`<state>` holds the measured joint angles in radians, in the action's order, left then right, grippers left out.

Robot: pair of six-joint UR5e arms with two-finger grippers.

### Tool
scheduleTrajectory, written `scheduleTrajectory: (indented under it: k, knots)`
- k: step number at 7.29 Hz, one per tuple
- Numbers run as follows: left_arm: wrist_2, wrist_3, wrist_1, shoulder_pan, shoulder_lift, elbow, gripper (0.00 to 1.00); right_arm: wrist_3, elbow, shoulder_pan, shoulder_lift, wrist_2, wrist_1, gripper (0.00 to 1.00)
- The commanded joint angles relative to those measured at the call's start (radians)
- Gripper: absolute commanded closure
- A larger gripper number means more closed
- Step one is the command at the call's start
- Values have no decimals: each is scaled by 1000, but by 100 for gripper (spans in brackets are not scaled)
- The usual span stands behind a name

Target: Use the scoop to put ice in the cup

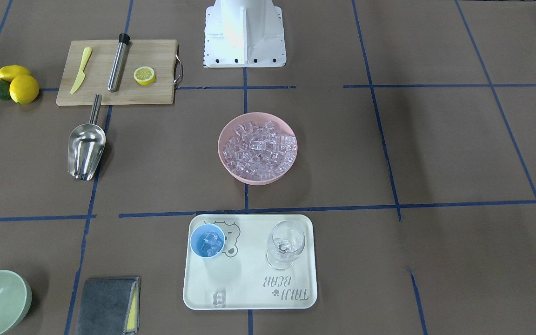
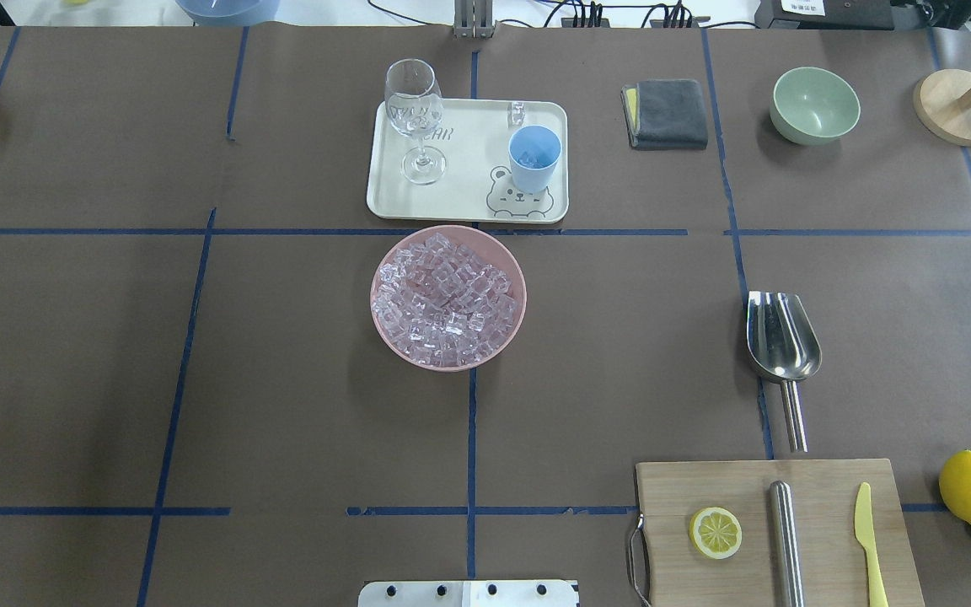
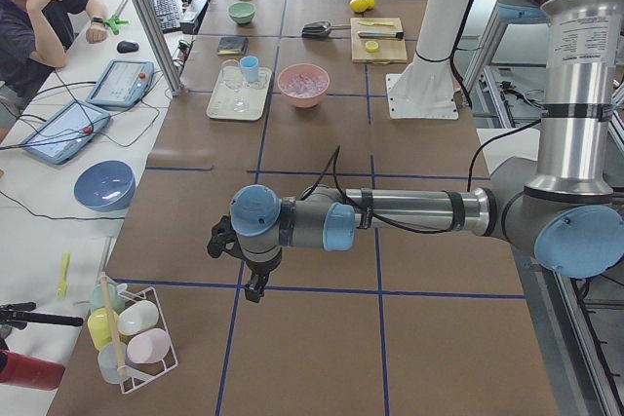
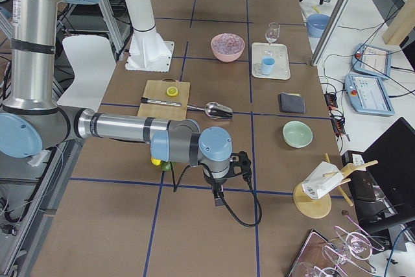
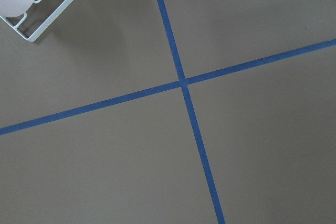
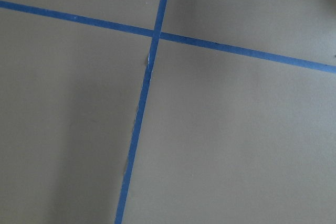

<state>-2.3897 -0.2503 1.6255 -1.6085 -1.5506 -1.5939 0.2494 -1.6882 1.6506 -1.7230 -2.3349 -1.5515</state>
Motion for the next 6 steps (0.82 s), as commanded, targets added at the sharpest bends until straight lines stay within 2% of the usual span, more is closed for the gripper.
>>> scheduleTrajectory:
  k: [1,2,6]
  knots:
    - [64,-3,0,1,1,0,0,-1,-1,0,-4,3,1,0]
    - [108,-1,0,1,3,-3,0,-1,-1,-2,-6,2,2,0]
    - [110,-4,2,1,1,-38,0,-2,-1,-2,-10,-6,8,0]
